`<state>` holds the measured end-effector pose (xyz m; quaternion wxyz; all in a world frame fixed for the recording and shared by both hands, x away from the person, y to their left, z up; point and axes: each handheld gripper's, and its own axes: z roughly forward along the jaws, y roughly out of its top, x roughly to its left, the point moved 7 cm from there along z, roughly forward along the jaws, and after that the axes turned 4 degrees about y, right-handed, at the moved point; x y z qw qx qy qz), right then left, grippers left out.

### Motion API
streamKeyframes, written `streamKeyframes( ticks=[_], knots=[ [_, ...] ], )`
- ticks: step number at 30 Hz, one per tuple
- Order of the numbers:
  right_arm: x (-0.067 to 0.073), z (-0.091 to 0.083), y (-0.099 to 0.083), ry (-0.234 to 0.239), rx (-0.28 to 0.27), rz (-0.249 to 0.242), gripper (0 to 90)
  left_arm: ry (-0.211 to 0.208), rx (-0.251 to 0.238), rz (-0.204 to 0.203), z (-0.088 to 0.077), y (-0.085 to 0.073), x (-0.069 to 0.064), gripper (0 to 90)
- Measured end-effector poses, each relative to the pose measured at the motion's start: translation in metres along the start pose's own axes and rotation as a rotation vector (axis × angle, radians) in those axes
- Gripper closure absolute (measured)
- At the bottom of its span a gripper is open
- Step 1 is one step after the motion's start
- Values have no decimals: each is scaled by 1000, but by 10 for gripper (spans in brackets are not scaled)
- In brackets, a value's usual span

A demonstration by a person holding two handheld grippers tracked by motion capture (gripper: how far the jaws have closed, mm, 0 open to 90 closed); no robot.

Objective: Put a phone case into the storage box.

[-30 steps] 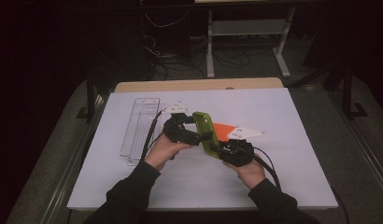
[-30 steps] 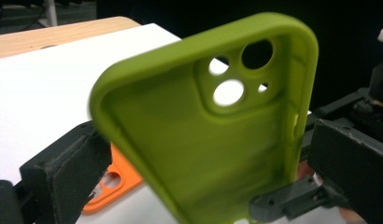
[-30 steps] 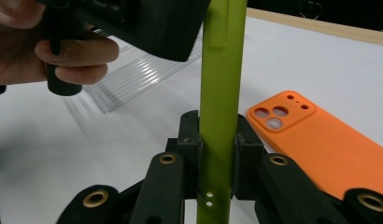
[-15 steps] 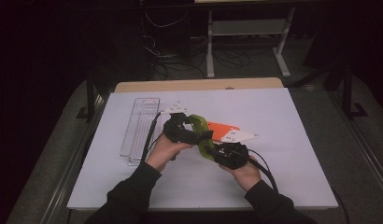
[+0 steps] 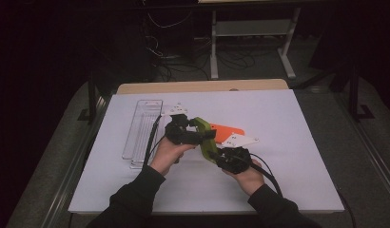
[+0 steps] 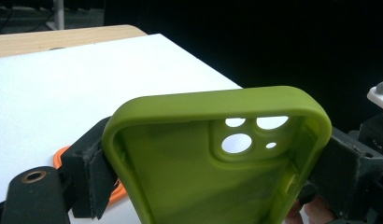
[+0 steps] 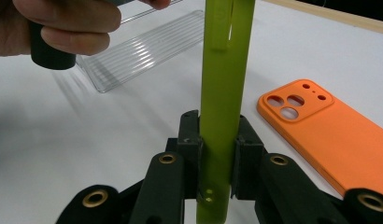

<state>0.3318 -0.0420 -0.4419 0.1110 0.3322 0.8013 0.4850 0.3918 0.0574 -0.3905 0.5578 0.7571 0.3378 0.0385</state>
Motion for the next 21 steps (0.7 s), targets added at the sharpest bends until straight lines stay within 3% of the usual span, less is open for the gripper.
streamKeyframes(
  ticks=[15,18,21],
  knots=[
    [0,3,-1,-21,13,-35,744,24,14,28,-2,0,-4,153],
    [0,2,-1,-13,19,-26,662,51,20,67,-2,-1,-5,155],
    [-4,-1,-2,-17,26,-32,586,55,14,64,-3,1,-3,155]
  ],
)
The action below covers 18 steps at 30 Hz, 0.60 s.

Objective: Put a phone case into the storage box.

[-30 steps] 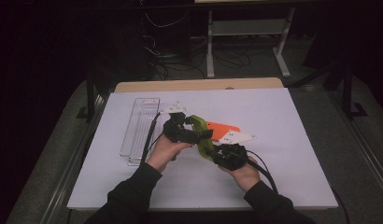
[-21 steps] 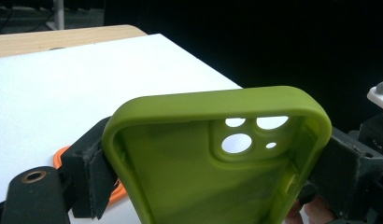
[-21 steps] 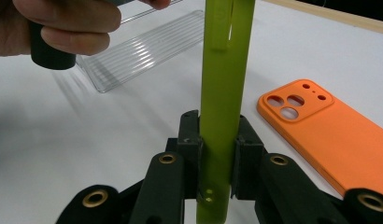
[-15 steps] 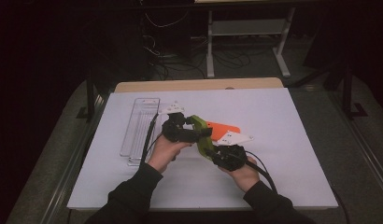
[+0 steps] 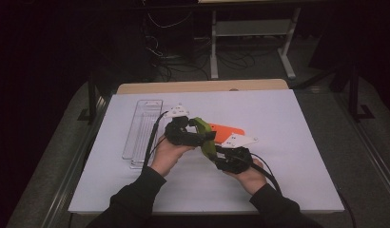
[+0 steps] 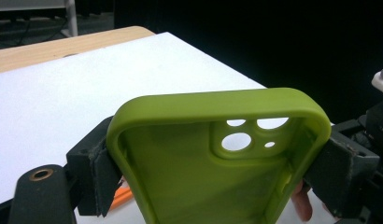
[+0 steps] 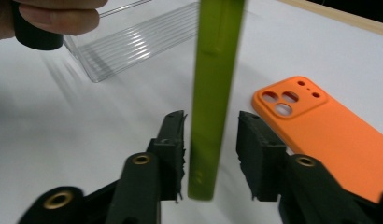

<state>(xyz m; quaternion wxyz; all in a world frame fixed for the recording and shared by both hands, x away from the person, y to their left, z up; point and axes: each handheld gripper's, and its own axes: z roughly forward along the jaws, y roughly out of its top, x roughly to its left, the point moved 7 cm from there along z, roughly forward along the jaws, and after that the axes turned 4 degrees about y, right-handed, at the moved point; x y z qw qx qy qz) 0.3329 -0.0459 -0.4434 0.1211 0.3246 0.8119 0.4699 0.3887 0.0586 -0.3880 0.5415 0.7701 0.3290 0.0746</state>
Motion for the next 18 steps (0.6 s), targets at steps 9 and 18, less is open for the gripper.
streamKeyframes(
  ticks=[9,18],
  knots=[
    [-18,-16,-8,-13,25,6,404,22,-11,0,-6,3,6,155],
    [-37,-44,-20,3,-3,29,257,44,-30,-4,-10,6,11,155]
  ],
)
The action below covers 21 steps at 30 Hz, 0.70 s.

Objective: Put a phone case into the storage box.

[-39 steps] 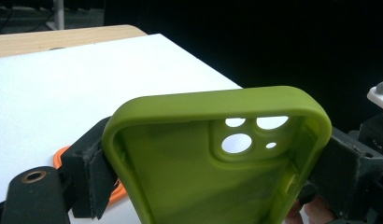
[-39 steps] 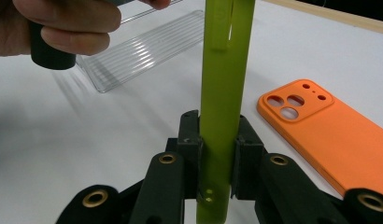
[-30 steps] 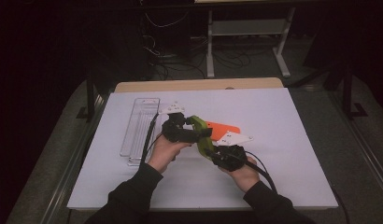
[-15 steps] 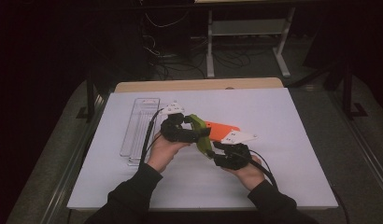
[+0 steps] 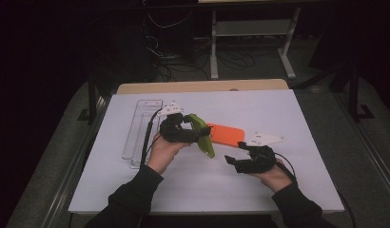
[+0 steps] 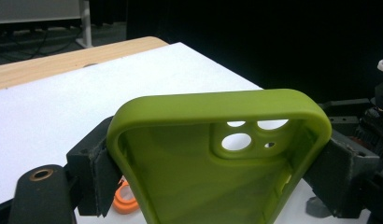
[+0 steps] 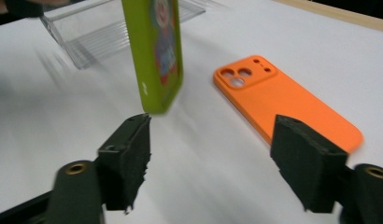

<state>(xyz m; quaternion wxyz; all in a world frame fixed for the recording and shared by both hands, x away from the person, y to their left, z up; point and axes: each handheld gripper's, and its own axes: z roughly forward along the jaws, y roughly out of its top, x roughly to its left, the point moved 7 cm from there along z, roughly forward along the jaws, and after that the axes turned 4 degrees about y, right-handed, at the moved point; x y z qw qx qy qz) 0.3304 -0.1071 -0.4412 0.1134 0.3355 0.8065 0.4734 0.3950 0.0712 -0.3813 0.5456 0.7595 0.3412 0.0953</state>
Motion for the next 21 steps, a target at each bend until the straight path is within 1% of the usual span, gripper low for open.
streamKeyframes(
  ticks=[3,6,7,8,9,10,11,12,13,14,16,17,21],
  knots=[
    [-9,-9,-10,-15,-6,-2,212,2,-2,1,0,1,1,155],
    [-16,-14,-20,-27,-9,3,128,6,-7,-1,-2,3,3,155],
    [-18,-16,-23,-32,-8,4,125,6,-15,-4,-2,4,3,155],
    [-19,-17,-25,-37,-11,-4,113,8,-10,-3,-3,4,4,155],
    [-20,-19,-27,-42,-9,-4,89,9,-8,5,-4,5,5,155],
    [-21,-20,-29,-47,-7,1,62,10,-14,-3,-4,6,5,155],
    [-22,-21,-30,-56,-9,-4,42,14,-11,1,-6,7,6,155],
    [-22,-22,-32,-60,-3,10,21,13,-15,0,-7,8,7,155],
    [-23,-23,-33,-69,-5,-7,3,16,-15,4,-8,9,8,155],
    [-23,-24,-36,-73,0,1,0,18,-25,3,-9,12,9,155],
    [-24,-25,-40,-91,12,-8,0,28,-26,5,-13,16,11,155],
    [-25,-25,-43,-92,21,-9,0,29,-30,10,-15,19,13,155],
    [-28,-23,-52,-95,47,-7,0,41,-51,7,-25,32,19,154]
  ],
)
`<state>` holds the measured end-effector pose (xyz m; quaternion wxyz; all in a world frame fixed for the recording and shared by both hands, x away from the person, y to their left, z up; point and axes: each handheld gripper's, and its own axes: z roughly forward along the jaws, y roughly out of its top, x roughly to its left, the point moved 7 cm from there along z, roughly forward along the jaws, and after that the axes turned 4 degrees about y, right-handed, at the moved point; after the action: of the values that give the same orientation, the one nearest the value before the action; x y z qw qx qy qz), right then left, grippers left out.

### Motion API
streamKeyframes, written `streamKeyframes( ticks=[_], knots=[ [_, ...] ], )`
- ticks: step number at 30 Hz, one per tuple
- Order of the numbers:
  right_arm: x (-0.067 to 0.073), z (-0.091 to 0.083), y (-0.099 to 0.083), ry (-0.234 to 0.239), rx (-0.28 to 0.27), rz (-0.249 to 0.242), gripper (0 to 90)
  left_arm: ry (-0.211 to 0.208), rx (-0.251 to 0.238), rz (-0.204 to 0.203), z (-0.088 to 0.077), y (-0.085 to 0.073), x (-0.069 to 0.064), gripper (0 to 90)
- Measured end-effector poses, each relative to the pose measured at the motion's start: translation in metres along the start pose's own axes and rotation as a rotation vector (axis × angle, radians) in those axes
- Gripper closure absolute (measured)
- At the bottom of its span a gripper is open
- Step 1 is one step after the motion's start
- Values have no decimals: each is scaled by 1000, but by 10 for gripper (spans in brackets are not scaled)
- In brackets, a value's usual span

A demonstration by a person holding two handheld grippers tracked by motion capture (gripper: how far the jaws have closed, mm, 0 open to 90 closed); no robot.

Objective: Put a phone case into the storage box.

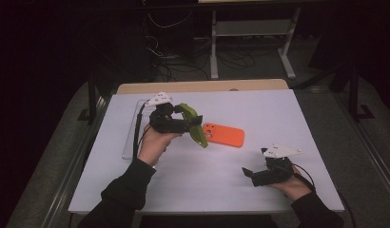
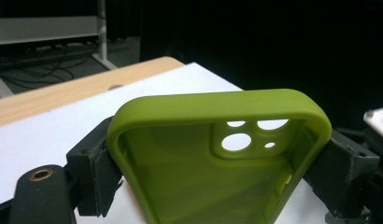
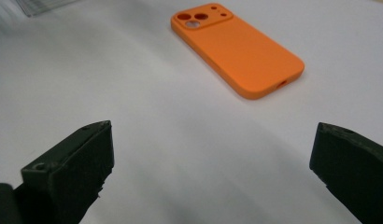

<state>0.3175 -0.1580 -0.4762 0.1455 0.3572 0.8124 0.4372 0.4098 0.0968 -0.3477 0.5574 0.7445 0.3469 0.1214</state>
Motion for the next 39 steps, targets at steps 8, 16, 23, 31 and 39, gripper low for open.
streamKeyframes(
  ticks=[8,16,23,31,39],
  knots=[
    [-1,-3,3,-11,-24,12,0,60,-12,36,-13,26,18,154],
    [-3,-4,5,-17,-32,9,0,149,-11,60,-21,47,46,154],
    [-3,-5,6,-14,-32,1,0,238,-32,49,-26,61,73,154],
    [-2,-4,6,-13,-29,3,0,356,-40,21,-26,69,108,153],
    [-1,-4,6,-9,-31,-5,0,504,-29,12,-25,63,141,153]
  ],
)
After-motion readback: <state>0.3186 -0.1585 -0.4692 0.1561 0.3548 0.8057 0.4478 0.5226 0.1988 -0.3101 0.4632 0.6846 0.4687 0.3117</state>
